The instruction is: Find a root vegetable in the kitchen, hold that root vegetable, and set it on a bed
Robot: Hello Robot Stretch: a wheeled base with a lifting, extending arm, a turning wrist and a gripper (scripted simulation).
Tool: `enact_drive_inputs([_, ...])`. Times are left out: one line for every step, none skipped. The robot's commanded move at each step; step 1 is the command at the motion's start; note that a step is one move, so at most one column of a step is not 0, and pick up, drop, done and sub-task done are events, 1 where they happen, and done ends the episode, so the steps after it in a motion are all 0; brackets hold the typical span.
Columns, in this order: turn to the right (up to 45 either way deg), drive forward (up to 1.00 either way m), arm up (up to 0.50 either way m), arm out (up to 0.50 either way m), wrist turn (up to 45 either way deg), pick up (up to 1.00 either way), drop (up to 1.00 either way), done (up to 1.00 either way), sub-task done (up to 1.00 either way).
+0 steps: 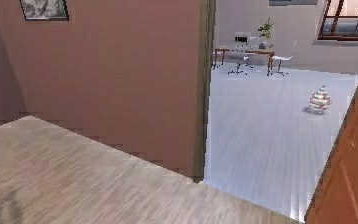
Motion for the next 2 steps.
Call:
enact_drive_inputs([-3.0,0.00,0.00,0.00,0.0,0.00,0.00,0.00,0.00])
enact_drive_inputs([0.0,0.50,0.00,0.00,0.0,0.00,0.00,0.00,0.00])
